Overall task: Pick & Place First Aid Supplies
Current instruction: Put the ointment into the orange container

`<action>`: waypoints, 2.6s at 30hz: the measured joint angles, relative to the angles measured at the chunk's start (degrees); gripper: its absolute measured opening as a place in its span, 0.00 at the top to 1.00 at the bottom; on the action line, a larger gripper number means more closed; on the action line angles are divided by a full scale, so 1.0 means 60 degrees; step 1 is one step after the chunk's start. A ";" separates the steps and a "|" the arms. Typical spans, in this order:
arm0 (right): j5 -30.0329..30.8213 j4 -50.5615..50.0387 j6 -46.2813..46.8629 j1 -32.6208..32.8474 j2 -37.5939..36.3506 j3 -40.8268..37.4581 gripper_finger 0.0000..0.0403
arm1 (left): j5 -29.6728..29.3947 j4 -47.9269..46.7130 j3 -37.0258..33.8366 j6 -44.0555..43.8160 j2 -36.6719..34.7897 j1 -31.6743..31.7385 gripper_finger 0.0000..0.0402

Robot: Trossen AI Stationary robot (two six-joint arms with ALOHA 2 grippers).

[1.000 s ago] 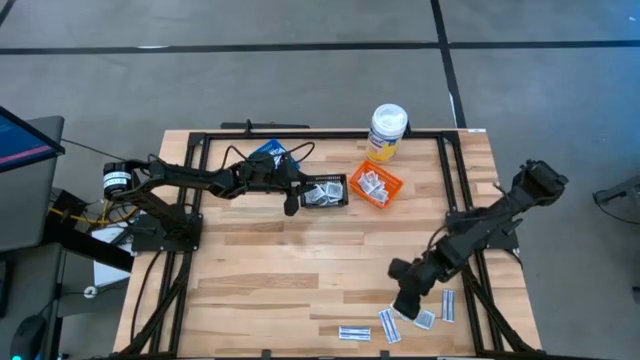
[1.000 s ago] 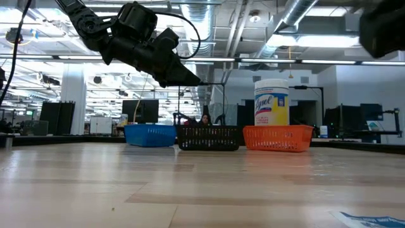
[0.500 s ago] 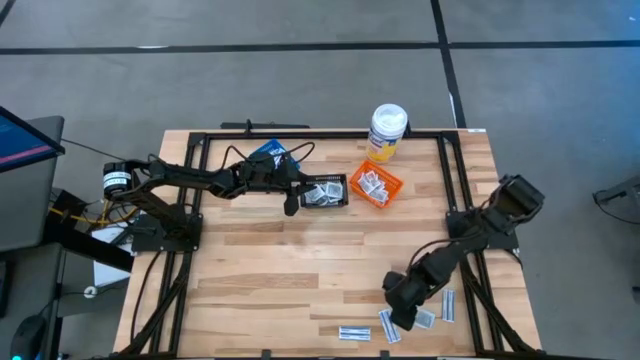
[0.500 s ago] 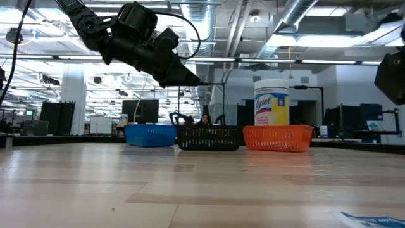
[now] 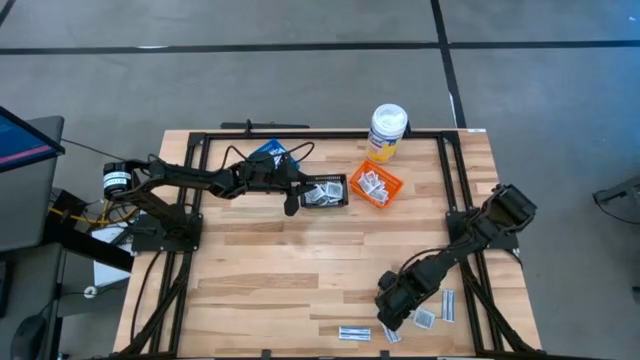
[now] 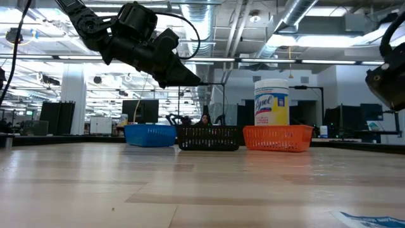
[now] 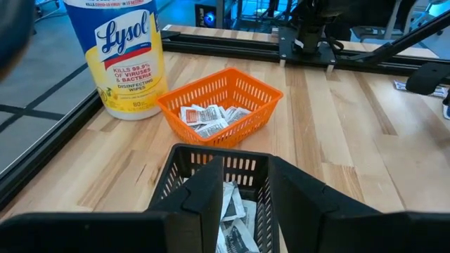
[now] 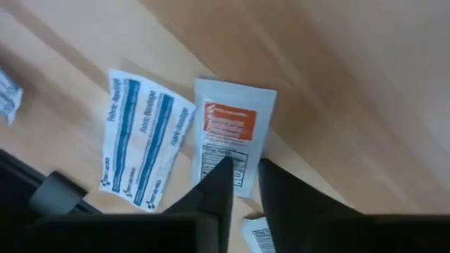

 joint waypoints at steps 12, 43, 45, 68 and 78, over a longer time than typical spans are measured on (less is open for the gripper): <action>-0.0079 -0.0226 -0.0255 -0.0416 -0.0154 0.0102 0.99 | -0.0002 -0.0004 0.0000 0.0007 0.0000 0.0004 0.71; 0.3283 0.0548 -0.6364 -0.1729 -0.1206 0.0061 0.57 | 0.0004 -0.0011 0.0000 -0.0044 0.0004 -0.0200 0.71; 0.3253 0.1082 -0.6466 -0.1694 -0.1206 -0.0063 0.53 | 0.0007 -0.0012 0.0000 -0.0033 0.0004 -0.0212 0.71; 0.4212 0.0837 -0.7944 -0.1498 -0.0342 -0.0403 0.74 | 0.0004 -0.0058 0.0000 -0.0018 0.0004 -0.0211 0.71; 0.4170 0.0605 -0.7710 -0.2012 -0.1289 -0.0506 0.96 | 0.0000 -0.0057 0.0000 -0.0018 0.0004 -0.0211 0.71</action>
